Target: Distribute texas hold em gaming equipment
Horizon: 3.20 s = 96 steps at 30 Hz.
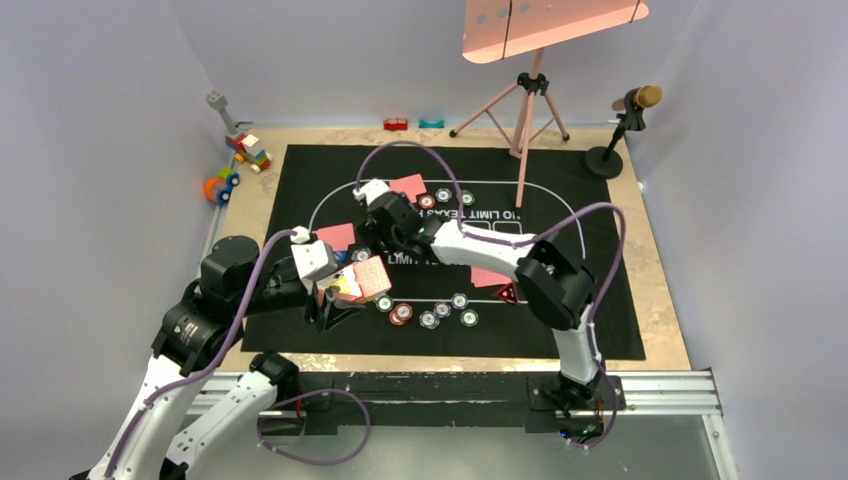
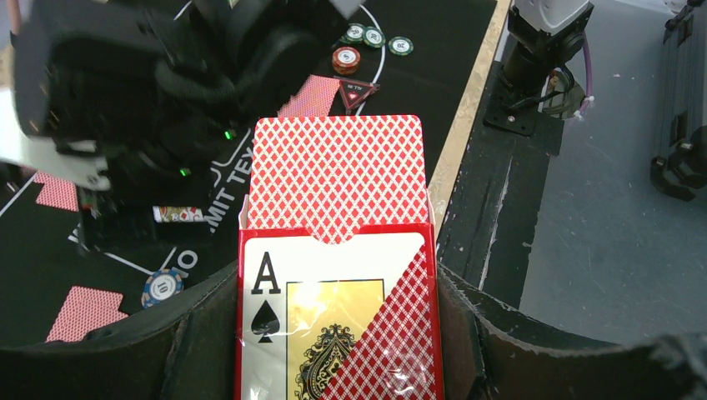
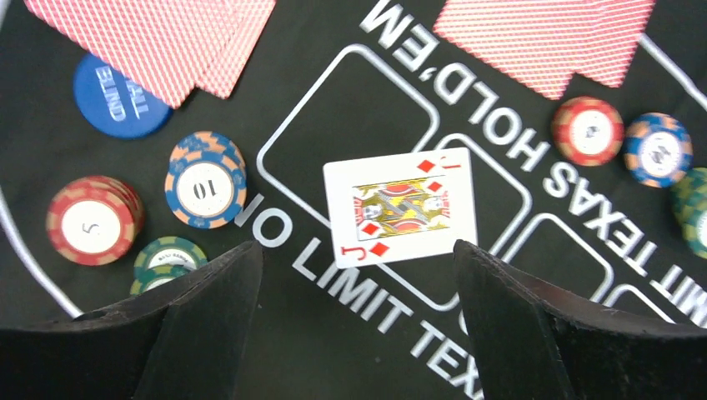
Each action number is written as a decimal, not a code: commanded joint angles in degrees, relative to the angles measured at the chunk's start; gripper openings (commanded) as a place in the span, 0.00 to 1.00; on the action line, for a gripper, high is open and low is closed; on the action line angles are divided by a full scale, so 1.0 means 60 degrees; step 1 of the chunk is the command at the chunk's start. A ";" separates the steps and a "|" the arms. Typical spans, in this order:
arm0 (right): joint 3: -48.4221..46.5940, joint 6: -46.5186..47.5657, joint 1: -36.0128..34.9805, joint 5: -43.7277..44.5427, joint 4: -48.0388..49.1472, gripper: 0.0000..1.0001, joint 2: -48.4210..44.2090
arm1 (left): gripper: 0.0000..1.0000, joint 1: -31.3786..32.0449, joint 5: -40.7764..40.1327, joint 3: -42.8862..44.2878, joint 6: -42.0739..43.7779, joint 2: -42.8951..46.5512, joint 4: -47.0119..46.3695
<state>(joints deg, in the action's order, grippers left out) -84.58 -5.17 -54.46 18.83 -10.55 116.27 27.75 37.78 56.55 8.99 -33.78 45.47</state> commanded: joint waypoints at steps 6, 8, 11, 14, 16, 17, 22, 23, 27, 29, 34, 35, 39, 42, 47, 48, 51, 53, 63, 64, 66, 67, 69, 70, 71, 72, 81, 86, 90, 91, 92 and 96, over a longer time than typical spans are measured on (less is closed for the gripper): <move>-0.0617 -0.2785 0.1622 -0.2699 -0.2304 0.92 -0.3418 | 0.18 -0.0069 0.0019 -0.0120 0.0092 -0.0045 -0.0685; -0.0063 -0.3421 0.1942 -0.3843 -0.2216 0.93 -0.4244 | 0.18 -0.0070 0.0047 -0.0191 0.0045 -0.0082 -0.0656; 0.0389 -0.4113 0.2084 -0.5640 -0.2360 0.94 -0.4906 | 0.18 -0.0059 0.0125 -0.0383 0.0082 -0.0140 -0.0680; 0.1306 -0.5304 0.2569 -0.8070 -0.1239 0.95 -0.5667 | 0.16 -0.0058 -0.0188 -0.0611 0.0251 -0.0156 -0.0789; 0.2520 -0.6847 0.2890 -0.9640 0.0595 0.95 -0.6329 | 0.15 -0.0054 -0.0395 -0.0724 0.0367 -0.0183 -0.0887; 0.2895 -0.7229 0.2934 -0.9975 0.1497 0.95 -0.6546 | 0.15 -0.0054 -0.0458 -0.0774 0.0452 -0.0185 -0.0947; 0.2946 -0.7228 0.2469 -1.0121 0.1510 0.96 -0.6632 | 0.15 -0.0054 -0.0582 -0.0773 0.0635 -0.0314 -0.1167; 0.2928 -0.7201 0.2362 -1.0162 0.1459 0.97 -0.6524 | 0.15 -0.0054 -0.0584 -0.0738 0.0646 -0.0361 -0.1218; 0.3075 -0.7479 0.1895 -1.0410 0.2130 0.97 -0.6283 | 0.15 -0.0054 -0.0635 -0.0771 0.0698 -0.0405 -0.1400; 0.3158 -0.7709 0.1737 -1.0665 0.2634 0.97 -0.6105 | 0.15 -0.0055 -0.0671 -0.0903 0.0734 -0.0366 -0.1530; 0.3180 -0.8008 0.1431 -1.0986 0.3350 0.98 -0.5649 | 0.15 -0.0055 -0.0631 -0.1050 0.0647 -0.0375 -0.1826; 0.3131 -0.8022 0.1366 -1.1000 0.3346 0.98 -0.5527 | 0.15 -0.0054 -0.0628 -0.1027 0.0641 -0.0392 -0.1855; 0.3166 -0.8219 0.1215 -1.1110 0.3597 0.98 -0.5099 | 0.15 -0.0054 -0.0617 -0.0884 0.0668 -0.0434 -0.1874; 0.3366 -0.8412 0.1209 -1.1200 0.3928 0.98 -0.4964 | 0.14 -0.0054 -0.0597 -0.0871 0.0669 -0.0395 -0.1913; 0.3535 -0.8720 0.1221 -1.1343 0.4158 0.69 -0.4928 | 0.12 -0.0062 -0.0586 -0.0932 0.0685 -0.0346 -0.1919; 0.3566 -0.8765 0.1215 -1.1351 0.4209 0.63 -0.4928 | 0.12 -0.0063 -0.0575 -0.0930 0.0687 -0.0358 -0.1924; 0.3649 -0.8869 0.1213 -1.1352 0.4290 0.50 -0.4935 | 0.12 -0.0054 -0.0541 -0.0884 0.0698 -0.0375 -0.1972; 0.3644 -0.8880 0.1217 -1.1408 0.4293 0.41 -0.4921 | 0.11 -0.0056 -0.0548 -0.0864 0.0698 -0.0369 -0.1953; 0.3911 -0.8470 0.1619 -1.1395 0.3633 0.33 -0.5471 | 0.09 -0.0059 -0.0504 -0.0730 0.0551 -0.0245 -0.1886; 0.3950 -0.8415 0.1657 -1.1399 0.3569 0.34 -0.5525 | 0.09 -0.0055 -0.0490 -0.0703 0.0519 -0.0244 -0.1883; 0.3970 -0.8307 0.1700 -1.1386 0.3389 0.34 -0.5588 | 0.09 -0.0063 -0.0481 -0.0673 0.0482 -0.0237 -0.1882; 0.3962 -0.8244 0.1707 -1.1374 0.3320 0.35 -0.5606 | 0.09 -0.0061 -0.0481 -0.0660 0.0459 -0.0218 -0.1901; 0.3932 -0.8154 0.1708 -1.1358 0.3202 0.36 -0.5618 | 0.09 -0.0055 -0.0472 -0.0630 0.0397 -0.0208 -0.1926; 0.3919 -0.8106 0.1710 -1.1349 0.3139 0.36 -0.5619 | 0.09 -0.0063 -0.0447 -0.0619 0.0366 -0.0201 -0.1943; 0.3894 -0.8047 0.1708 -1.1331 0.3060 0.36 -0.5626 | 0.09 -0.0063 -0.0427 -0.0609 0.0329 -0.0187 -0.1929; 0.3867 -0.7977 0.1721 -1.1324 0.2955 0.37 -0.5637 | 0.09 -0.0061 -0.0412 -0.0595 0.0295 -0.0184 -0.1936; 0.3641 -0.7417 0.2146 -1.1306 0.2020 0.38 -0.5988 | 0.08 -0.0068 -0.0408 -0.0594 0.0233 -0.0100 -0.1912; 0.3536 -0.7186 0.2353 -1.1282 0.1543 0.37 -0.6296 | 0.08 -0.0073 -0.0408 -0.0628 0.0217 -0.0054 -0.1910; 0.3499 -0.7195 0.2374 -1.1262 0.1449 0.33 -0.6431 | 0.08 -0.0079 -0.0408 -0.0637 0.0201 -0.0065 -0.1911; 0.3473 -0.7177 0.2394 -1.1214 0.1391 0.31 -0.6473 | 0.08 -0.0077 -0.0412 -0.0624 0.0202 -0.0068 -0.1910; 0.3411 -0.7134 0.2416 -1.1128 0.1229 0.30 -0.6542 | 0.08 -0.0077 -0.0408 -0.0613 0.0204 -0.0070 -0.1917; 0.3101 -0.7026 0.2602 -1.1028 0.0815 0.22 -0.6765 | 0.08 -0.0074 -0.0433 -0.0610 0.0215 -0.0054 -0.1867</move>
<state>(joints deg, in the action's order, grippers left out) -62.26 -49.43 -39.90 -48.40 -2.66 78.24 27.75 33.87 50.11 11.42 -34.76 39.00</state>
